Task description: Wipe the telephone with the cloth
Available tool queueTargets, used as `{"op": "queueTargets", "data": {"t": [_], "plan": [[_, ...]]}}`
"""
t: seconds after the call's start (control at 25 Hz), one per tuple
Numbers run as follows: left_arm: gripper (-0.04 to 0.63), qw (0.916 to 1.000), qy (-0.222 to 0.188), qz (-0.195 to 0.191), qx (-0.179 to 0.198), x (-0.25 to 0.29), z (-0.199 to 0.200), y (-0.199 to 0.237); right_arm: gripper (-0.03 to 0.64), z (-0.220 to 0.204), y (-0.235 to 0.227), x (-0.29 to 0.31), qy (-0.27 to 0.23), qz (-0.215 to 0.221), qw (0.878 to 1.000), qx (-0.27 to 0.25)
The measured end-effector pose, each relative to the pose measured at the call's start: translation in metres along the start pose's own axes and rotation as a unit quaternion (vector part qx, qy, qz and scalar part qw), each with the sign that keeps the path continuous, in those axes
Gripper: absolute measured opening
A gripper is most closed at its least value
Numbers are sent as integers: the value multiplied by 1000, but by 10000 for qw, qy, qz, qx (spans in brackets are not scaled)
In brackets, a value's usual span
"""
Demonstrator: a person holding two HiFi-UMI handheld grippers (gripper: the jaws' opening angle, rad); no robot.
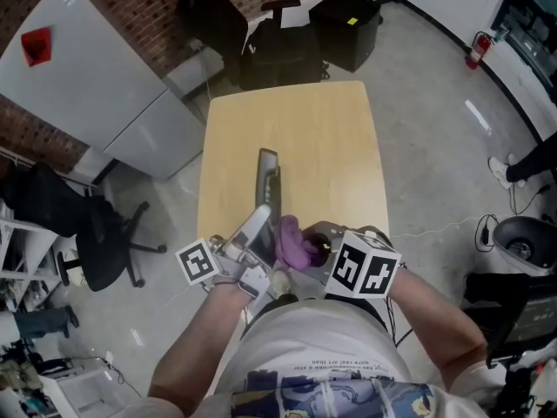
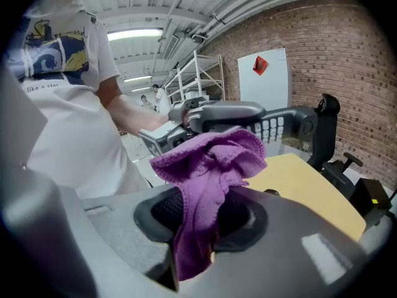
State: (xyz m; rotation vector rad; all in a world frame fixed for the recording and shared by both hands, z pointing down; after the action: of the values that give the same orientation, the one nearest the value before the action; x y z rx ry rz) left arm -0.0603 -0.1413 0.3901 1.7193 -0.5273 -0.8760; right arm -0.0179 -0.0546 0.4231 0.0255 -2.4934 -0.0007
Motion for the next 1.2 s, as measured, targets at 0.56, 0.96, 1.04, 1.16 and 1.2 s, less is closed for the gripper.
{"op": "queueTargets", "data": {"t": [0.56,0.96,1.04,1.16,1.2], "plan": [[255,9714,258,1727,1609,-29,43,59,112,-30,-9,1,-240,-987,9861,1313],[255,8938,925,3488,2662,-46,44,147,112,-50,-36,-31,-433,-1698,9663,1884],[255,8812,997,3710,2755,-48,43,161,112,-55,-37,-36,-466,-1666,9656,1941],[255,8605,1115,4008,2939,-48,42,180,112,-64,-42,-47,-429,-1659,9644,2014],[255,8516,1170,4109,3038,-47,43,186,112,-67,-45,-51,-405,-1662,9641,2029]]}}
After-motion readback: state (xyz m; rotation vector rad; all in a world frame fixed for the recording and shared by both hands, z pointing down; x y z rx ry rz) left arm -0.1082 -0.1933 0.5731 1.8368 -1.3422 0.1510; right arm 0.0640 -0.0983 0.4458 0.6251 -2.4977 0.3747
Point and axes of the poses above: the fingertips, and each gripper's own axes: x forward along the fingers, y to its left, z out of its top, the point moved 1 cm from there along -x, backward along the fingers, and after that the axes turned 7 degrees about -z, right-handed, at the moved point
